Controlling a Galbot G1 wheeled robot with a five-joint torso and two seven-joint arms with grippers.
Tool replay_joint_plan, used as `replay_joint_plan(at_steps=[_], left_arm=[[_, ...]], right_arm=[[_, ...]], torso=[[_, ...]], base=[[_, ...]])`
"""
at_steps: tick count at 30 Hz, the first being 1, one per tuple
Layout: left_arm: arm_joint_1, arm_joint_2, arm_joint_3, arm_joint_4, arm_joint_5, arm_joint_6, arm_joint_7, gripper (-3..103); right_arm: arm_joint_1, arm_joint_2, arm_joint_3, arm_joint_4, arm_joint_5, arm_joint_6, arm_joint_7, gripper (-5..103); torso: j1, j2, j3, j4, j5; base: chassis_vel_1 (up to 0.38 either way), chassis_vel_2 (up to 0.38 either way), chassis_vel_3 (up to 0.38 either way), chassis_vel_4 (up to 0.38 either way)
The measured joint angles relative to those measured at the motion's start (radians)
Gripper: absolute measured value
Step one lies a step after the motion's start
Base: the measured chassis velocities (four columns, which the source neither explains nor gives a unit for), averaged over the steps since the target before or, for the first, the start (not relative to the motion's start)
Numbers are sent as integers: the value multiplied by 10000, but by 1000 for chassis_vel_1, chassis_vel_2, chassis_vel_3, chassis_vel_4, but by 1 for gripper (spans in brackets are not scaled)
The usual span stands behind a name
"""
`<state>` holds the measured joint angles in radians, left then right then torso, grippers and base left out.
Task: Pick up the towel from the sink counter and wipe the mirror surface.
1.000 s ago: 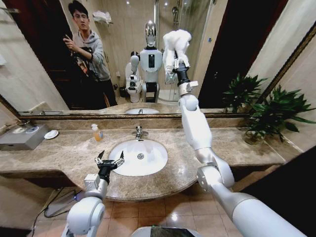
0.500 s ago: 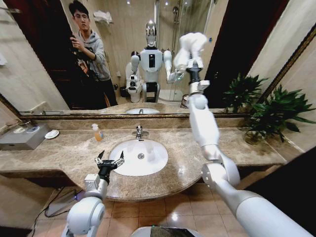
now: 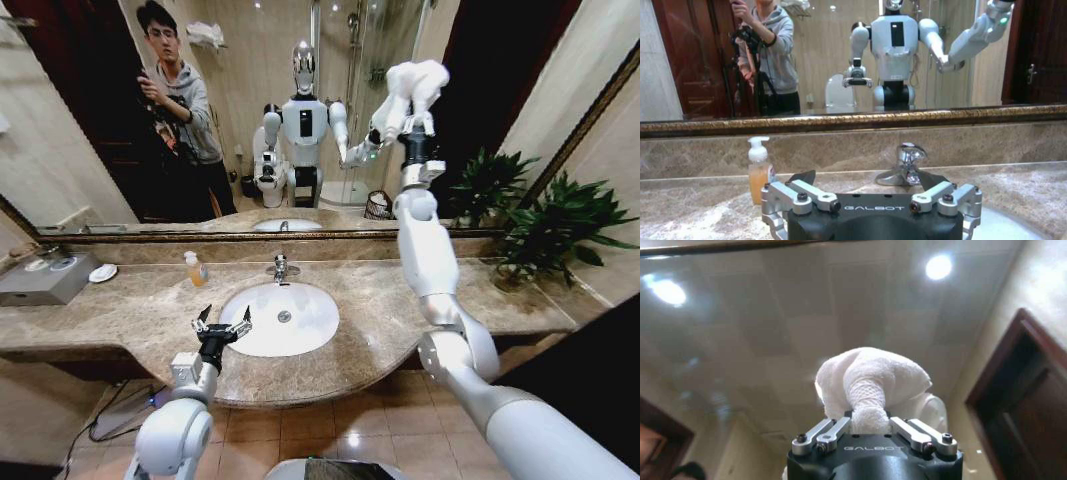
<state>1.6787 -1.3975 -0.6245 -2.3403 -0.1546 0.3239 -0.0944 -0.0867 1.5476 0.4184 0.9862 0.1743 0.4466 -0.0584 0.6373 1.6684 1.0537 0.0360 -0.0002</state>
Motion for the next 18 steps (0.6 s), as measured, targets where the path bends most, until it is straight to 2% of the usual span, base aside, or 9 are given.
replay_joint_plan(at_steps=[7,18], left_arm=[[0,-1,0,0,0,0,0,100],[0,-1,0,0,0,0,0,100]], right_arm=[[-89,578,-257,-28,-423,31,-254,13],[-151,604,-636,-52,-1075,341,-661,13]], torso=[[0,0,0,2,-1],[1,0,0,-1,0]], base=[[0,0,0,0],[0,0,0,0]])
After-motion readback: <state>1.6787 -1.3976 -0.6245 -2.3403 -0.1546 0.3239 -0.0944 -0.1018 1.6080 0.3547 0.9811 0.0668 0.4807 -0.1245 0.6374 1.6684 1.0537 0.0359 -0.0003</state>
